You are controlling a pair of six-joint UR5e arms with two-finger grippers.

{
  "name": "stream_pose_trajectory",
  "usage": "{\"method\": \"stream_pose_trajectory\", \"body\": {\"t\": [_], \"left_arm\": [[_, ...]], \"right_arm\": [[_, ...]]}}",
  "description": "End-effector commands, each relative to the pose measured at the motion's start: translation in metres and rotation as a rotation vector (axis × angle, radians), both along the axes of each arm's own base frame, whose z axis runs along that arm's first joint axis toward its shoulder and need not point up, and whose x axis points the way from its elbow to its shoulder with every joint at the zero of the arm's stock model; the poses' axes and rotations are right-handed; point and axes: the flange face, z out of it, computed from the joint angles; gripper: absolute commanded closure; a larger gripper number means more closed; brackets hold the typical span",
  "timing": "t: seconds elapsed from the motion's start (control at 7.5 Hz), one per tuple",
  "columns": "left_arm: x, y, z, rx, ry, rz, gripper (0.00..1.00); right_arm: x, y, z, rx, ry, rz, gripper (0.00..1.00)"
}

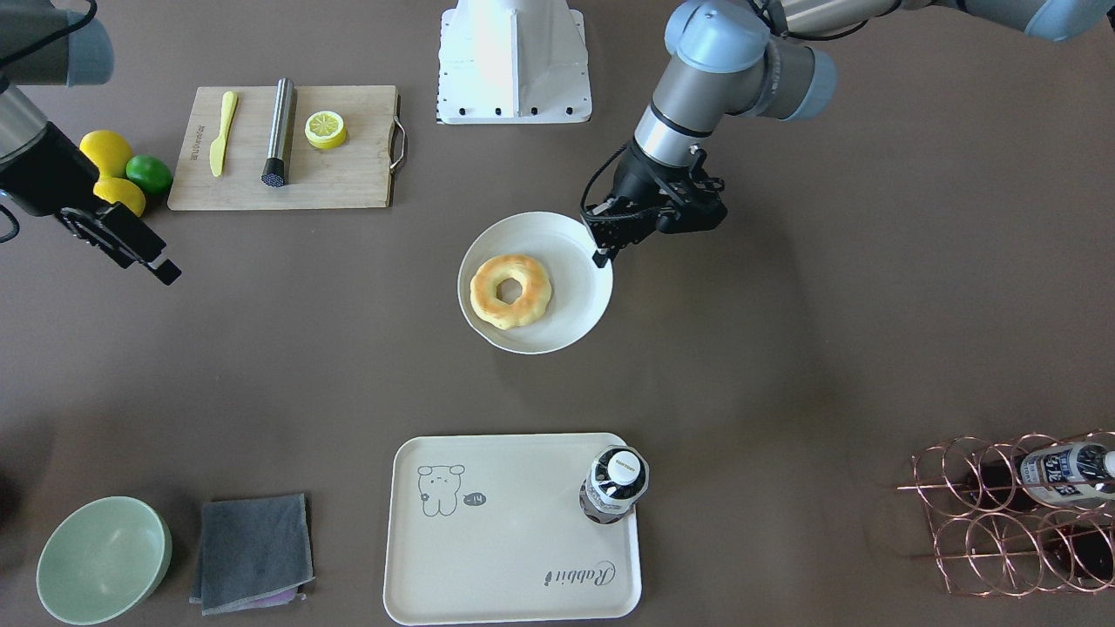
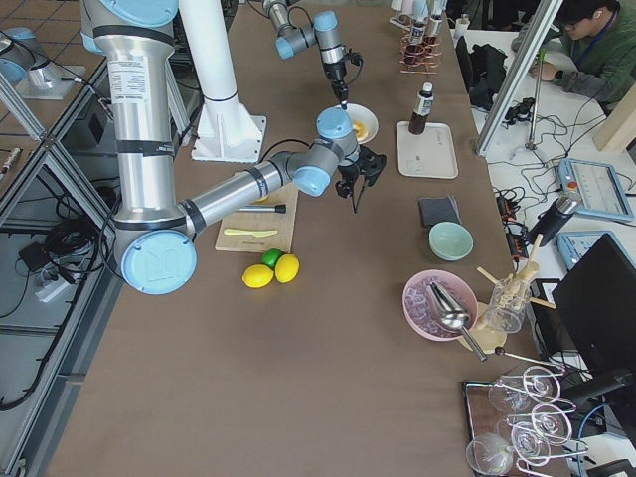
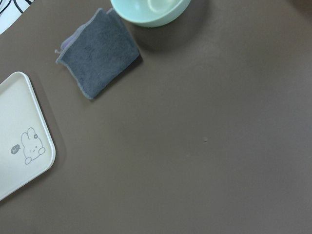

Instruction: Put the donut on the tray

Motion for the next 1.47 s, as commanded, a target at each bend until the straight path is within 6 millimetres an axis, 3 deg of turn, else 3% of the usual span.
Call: {"method": "stream_pose_trajectory", "body": {"t": [0.0,0.27,0.53,0.93,1.33], "left_arm": [[0.063,0.041,-0.073,-0.038,0.020,-0.054,1.00],[0.106,0.047,-0.094,-0.037,0.005,-0.094,1.00],[0.109,0.052,-0.103,-0.056,0.027,-0.101,1.00],[0.103,0.054,-0.115,-0.048,0.056,-0.103,1.00],[0.099,0.054,-0.118,-0.044,0.064,-0.104,1.00]], "right_arm": [[-0.066,0.049,-0.069,-0.114,0.014,0.008,0.00],[-0.103,0.081,-0.095,-0.158,-0.029,0.057,0.02],[-0.120,0.101,-0.102,-0.208,-0.054,0.071,0.05],[-0.145,0.120,-0.099,-0.239,-0.046,0.109,0.21],[-0.148,0.124,-0.092,-0.246,-0.034,0.112,0.32]]}}
